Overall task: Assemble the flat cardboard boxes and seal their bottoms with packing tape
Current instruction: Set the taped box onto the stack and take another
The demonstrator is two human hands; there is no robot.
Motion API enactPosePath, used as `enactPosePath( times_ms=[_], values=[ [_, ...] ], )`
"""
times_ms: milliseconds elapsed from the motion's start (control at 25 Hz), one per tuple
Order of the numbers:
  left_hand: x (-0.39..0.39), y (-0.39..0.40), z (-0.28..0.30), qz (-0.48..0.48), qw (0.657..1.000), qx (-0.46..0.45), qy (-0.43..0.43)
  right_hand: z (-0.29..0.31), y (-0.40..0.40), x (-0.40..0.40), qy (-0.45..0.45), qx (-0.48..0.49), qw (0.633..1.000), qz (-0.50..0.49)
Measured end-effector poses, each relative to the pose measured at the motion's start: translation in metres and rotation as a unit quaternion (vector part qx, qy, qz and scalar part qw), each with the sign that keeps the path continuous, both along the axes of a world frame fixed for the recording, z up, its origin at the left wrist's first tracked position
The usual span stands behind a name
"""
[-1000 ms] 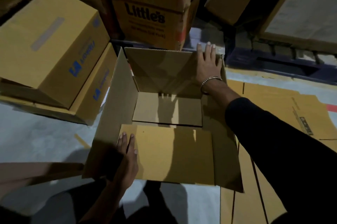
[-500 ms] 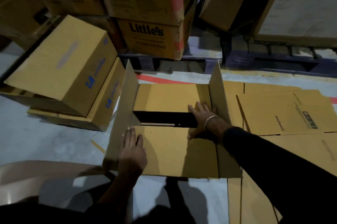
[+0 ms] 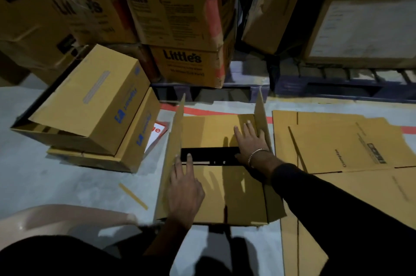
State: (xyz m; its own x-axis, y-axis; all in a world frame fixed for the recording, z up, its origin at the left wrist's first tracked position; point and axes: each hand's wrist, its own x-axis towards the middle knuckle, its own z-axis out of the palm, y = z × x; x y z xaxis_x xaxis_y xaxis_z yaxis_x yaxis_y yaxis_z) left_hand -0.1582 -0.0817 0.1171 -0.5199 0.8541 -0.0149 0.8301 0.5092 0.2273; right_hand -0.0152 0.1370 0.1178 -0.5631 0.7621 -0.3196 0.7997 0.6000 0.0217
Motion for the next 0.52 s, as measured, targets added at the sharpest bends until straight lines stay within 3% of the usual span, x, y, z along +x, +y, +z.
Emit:
enactPosePath(
  times_ms=[120, 200, 320, 400, 440, 480, 520],
  values=[
    [0.016, 0.002, -0.015, -0.072, 0.99, -0.061, -0.104, 0.052, -0.02, 0.015, 0.1, 0.066, 0.987, -0.104],
    [0.015, -0.009, -0.03, -0.126, 0.975, -0.119, -0.14, 0.064, -0.038, 0.032, 0.212, 0.031, 0.949, -0.23],
    [0.0, -0.032, -0.048, -0.139, 0.956, -0.155, -0.206, 0.059, -0.062, 0.05, 0.429, -0.078, 0.826, -0.356],
    [-0.01, -0.039, -0.054, -0.137, 0.96, -0.148, -0.192, 0.057, -0.072, 0.045, 0.51, -0.103, 0.745, -0.417],
    [-0.012, -0.038, -0.055, -0.12, 0.969, -0.142, -0.164, 0.054, -0.074, 0.039, 0.521, -0.109, 0.731, -0.427],
    [-0.012, -0.037, -0.055, -0.081, 0.977, -0.147, -0.132, 0.048, -0.077, 0.032, 0.514, -0.121, 0.74, -0.417],
    [-0.011, -0.036, -0.056, -0.022, 0.982, -0.153, -0.113, 0.037, -0.08, 0.025, 0.479, -0.143, 0.775, -0.387]
  ],
)
